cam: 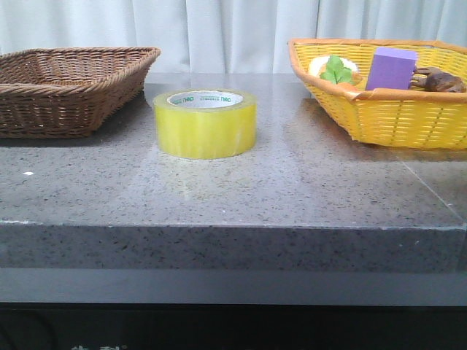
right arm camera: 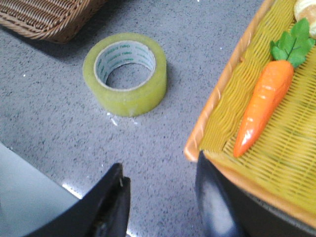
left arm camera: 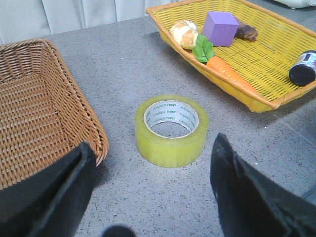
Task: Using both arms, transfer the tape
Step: 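Withdraw the right gripper and move the left gripper above the tape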
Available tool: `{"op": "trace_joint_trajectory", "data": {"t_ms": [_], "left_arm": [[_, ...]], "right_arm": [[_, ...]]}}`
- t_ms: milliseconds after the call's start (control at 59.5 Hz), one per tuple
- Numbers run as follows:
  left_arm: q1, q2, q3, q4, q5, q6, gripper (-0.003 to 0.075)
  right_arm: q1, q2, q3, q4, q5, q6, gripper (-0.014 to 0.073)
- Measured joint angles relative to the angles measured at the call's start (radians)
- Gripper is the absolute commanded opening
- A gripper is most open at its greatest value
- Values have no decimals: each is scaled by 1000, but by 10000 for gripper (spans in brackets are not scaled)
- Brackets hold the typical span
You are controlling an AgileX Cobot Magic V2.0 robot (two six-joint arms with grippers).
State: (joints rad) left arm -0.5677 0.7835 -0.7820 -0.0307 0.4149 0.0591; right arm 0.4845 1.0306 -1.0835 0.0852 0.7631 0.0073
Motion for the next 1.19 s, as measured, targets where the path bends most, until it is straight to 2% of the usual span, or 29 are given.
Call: {"op": "trace_joint_trajectory", "data": {"t_ms": [151,353,504,757,1194], "left_arm": [[0,0,0,-8,-25,0,490],[0,37,-22,-17,-24,4,489],[0,145,-126,-17,68,45,489],[0,392,-363,-22,301,127,489],[-111,794,-692,-40,530,208,489]], "right_arm": [[0,-162,159,2,-85,0,351],[0,-309,245,2,-102,0,351],[0,-357,248,2,-96,0,351],[0,-357,249,2,-96,0,351],[0,-357,249,2,-96,0,351]]}}
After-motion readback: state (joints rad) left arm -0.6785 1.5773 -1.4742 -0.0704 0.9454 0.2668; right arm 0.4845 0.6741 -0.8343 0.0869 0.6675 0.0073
